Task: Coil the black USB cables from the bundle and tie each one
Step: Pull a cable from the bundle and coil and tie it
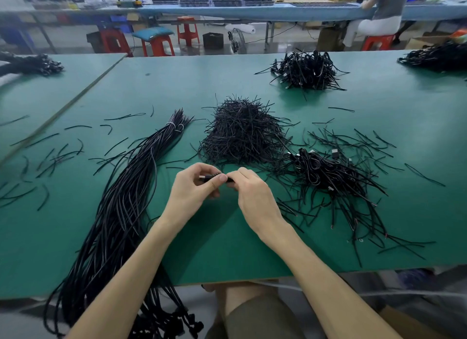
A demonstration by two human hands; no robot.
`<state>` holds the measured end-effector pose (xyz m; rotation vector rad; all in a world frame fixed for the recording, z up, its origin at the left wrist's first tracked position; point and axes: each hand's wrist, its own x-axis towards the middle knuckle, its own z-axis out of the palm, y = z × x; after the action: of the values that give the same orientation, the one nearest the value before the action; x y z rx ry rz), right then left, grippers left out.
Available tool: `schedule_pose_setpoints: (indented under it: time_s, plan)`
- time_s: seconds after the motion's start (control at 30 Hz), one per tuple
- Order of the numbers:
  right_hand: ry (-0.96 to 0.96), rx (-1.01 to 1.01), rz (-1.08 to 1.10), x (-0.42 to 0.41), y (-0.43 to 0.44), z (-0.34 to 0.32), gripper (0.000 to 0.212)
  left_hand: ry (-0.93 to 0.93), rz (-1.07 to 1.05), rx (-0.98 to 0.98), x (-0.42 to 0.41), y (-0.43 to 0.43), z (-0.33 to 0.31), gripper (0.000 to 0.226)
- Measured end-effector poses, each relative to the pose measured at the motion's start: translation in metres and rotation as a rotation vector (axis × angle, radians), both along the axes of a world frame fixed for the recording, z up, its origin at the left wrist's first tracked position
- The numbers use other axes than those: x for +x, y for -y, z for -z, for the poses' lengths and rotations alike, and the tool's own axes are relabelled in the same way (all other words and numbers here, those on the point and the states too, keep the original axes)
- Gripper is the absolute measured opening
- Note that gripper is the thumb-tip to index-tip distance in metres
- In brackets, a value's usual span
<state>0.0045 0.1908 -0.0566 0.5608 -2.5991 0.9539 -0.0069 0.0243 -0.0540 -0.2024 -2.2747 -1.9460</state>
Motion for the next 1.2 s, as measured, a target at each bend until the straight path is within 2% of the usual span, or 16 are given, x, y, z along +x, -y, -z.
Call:
schedule_pose_setpoints:
  time_s: [0.1,0.2,0.3,0.4,0.53,0.67,0.87,0.97,1.07,1.13,1.2]
  plan:
    - [-0.018,0.024,0.025,-0.001,-0.001,0.001,0.027,-0.081,-0.012,-0.165,0.003,-0.003,0.001,0.013]
    - [-0.043,0.087,0.021,-0.001,0.000,0.002,0.024,-0.271,-0.039,-0.512,0.007,-0.001,0.004,0.019]
    - [-0.076,0.124,0.000,0.000,0.001,0.002,0.021,-0.265,0.021,-0.740,0.009,0.001,0.003,0.035]
    - [-0.094,0.136,-0.001,0.000,0.001,0.002,0.016,-0.243,0.035,-0.868,0.011,-0.001,0.001,0.048]
    - [-0.109,0.127,-0.027,0.002,0.002,0.003,0.013,-0.242,0.041,-0.834,0.011,0.001,0.001,0.047]
    - [-0.080,0.071,-0.031,0.001,0.002,0.005,0.022,-0.220,0.079,-0.701,0.008,0.001,0.003,0.038]
    - [-0.146,0.126,-0.009,-0.003,0.005,0.007,0.010,-0.253,0.035,-0.714,0.006,0.000,0.004,0.033]
    - [-0.159,0.160,-0.015,-0.004,0.005,0.004,0.029,-0.268,-0.035,-0.735,0.007,-0.001,0.003,0.032]
    - [-0.209,0.167,0.007,-0.003,0.006,0.000,0.054,-0.241,-0.228,-0.725,0.007,-0.003,0.002,0.037]
    - [-0.277,0.173,0.096,-0.003,0.006,-0.001,0.059,-0.164,-0.356,-0.673,0.004,-0.001,0.002,0.042]
    - [-0.302,0.196,0.210,-0.004,0.005,0.001,0.063,-0.087,-0.443,-0.543,0.000,0.001,0.001,0.045]
